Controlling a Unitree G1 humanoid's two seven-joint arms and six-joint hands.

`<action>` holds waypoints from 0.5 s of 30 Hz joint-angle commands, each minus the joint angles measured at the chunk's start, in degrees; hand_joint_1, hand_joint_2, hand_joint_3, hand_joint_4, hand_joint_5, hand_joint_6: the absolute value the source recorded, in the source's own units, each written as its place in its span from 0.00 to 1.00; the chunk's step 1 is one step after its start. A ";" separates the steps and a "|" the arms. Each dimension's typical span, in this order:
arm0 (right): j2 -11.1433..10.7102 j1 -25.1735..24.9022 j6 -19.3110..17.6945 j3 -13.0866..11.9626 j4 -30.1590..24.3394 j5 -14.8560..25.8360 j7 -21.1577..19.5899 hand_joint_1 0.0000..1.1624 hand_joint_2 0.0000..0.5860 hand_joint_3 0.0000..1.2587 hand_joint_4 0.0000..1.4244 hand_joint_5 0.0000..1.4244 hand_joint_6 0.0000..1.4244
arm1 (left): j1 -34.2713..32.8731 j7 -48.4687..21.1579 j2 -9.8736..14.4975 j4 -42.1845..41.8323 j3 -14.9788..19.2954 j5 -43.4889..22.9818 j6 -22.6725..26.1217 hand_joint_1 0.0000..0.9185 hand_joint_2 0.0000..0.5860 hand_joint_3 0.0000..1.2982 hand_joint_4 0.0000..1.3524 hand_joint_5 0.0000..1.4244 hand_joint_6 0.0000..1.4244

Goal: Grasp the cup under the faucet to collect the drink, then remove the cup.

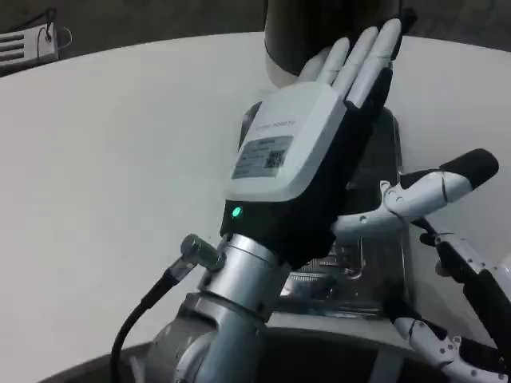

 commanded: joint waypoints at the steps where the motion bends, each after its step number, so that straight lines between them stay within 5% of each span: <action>1: 0.10 -0.47 0.50 0.24 0.33 0.45 -0.10 0.28 0.64 0.04 0.06 0.11 0.23 | -0.30 -2.20 0.65 0.38 -1.14 0.93 0.37 0.00 0.26 0.00 0.00 0.00 0.00; 15: -0.03 -1.24 0.43 0.52 1.01 0.84 0.09 0.28 0.64 0.04 0.06 0.11 0.23 | -0.25 -2.41 1.73 -0.36 -0.82 0.36 -0.40 0.00 0.26 0.00 0.00 0.00 0.00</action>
